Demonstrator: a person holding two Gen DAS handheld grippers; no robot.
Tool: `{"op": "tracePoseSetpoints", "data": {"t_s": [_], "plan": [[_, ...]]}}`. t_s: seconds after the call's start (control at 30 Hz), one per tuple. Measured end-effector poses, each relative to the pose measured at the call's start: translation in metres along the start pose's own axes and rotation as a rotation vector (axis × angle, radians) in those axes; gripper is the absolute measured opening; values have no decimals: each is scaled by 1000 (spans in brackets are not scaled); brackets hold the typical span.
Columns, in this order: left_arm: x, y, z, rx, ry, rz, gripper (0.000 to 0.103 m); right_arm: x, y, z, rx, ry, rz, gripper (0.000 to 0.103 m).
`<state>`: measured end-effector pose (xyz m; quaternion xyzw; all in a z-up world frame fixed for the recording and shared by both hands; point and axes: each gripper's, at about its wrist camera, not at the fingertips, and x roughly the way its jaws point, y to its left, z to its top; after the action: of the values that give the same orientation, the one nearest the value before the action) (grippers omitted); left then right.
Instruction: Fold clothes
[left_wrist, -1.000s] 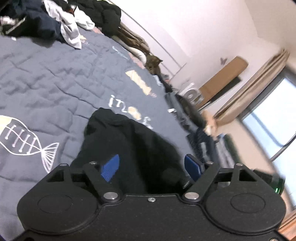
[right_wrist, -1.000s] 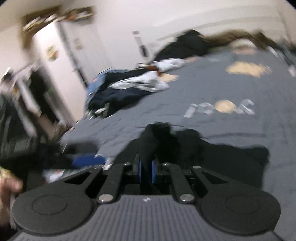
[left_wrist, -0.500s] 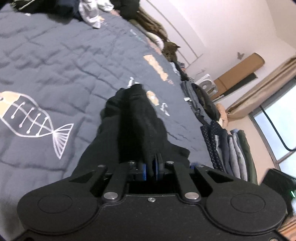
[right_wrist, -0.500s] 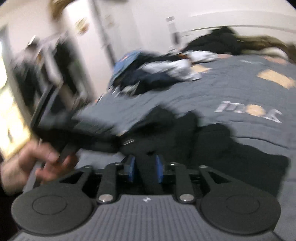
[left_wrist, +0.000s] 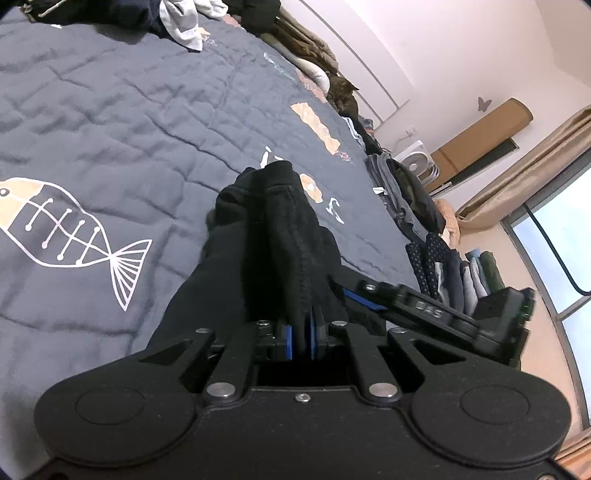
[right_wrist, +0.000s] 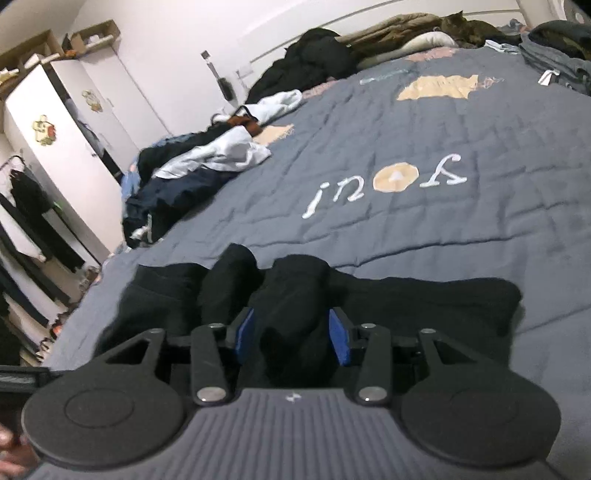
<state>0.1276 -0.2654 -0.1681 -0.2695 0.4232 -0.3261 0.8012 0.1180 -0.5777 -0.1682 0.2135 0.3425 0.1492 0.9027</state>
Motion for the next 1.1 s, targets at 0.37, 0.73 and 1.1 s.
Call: {"op": "tracePoseSetpoints", "data": {"t_s": [0.37, 0.73, 1.1], "plan": [[-4, -1, 1, -10, -11, -35, 8, -20, -16, 10, 131, -70, 35, 5], [1, -3, -1, -3, 2, -44, 8, -47, -53, 18, 103, -77, -77, 9], [1, -4, -1, 6, 6, -41, 8, 3, -52, -5, 115, 37, -65, 19]]}}
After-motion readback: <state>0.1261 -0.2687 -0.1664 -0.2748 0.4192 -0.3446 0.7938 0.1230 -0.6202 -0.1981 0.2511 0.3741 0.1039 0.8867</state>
